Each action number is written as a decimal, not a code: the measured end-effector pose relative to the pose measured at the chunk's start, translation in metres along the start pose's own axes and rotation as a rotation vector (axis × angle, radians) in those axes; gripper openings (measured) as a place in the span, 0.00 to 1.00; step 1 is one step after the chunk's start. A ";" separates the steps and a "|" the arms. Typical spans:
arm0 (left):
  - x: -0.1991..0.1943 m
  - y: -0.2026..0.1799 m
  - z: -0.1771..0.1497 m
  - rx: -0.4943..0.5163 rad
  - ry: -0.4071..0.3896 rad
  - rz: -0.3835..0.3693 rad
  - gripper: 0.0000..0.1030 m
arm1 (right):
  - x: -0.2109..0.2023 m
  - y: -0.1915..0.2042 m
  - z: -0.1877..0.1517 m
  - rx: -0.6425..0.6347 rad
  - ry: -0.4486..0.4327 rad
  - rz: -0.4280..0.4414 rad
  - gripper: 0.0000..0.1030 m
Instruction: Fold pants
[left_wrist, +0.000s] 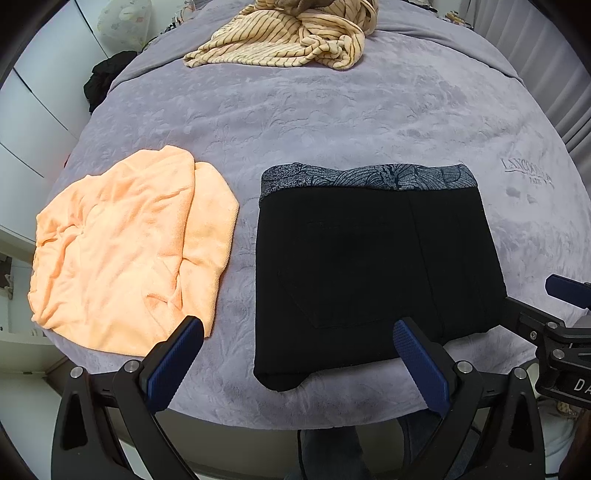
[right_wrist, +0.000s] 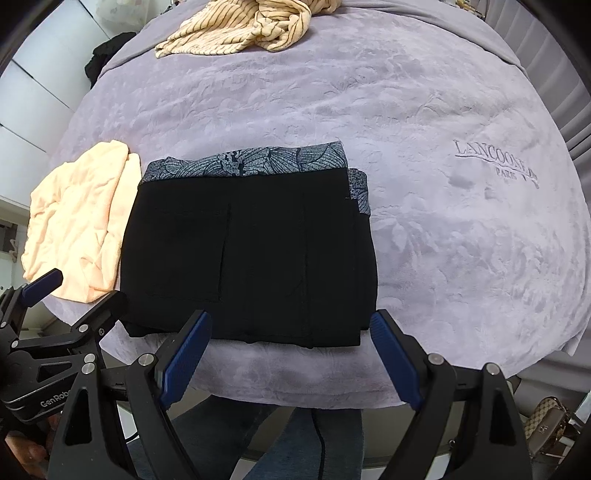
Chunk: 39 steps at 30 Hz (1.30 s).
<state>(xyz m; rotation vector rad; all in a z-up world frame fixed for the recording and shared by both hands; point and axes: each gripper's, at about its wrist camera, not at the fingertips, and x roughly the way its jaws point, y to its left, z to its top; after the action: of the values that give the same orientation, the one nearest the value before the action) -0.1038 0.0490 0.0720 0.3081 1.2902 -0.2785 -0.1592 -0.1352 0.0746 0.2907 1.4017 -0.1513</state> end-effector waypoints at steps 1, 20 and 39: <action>0.000 0.000 0.000 0.001 0.002 0.000 1.00 | 0.000 0.000 0.000 -0.001 0.000 -0.002 0.87; 0.001 0.003 0.001 0.003 0.005 0.007 1.00 | 0.002 0.008 0.003 -0.014 0.001 -0.010 0.87; 0.003 0.009 0.002 0.003 0.012 -0.008 1.00 | 0.006 0.011 0.004 -0.029 0.016 -0.013 0.87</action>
<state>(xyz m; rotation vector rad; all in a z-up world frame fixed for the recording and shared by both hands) -0.0979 0.0559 0.0698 0.3074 1.3029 -0.2854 -0.1513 -0.1250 0.0708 0.2595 1.4205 -0.1400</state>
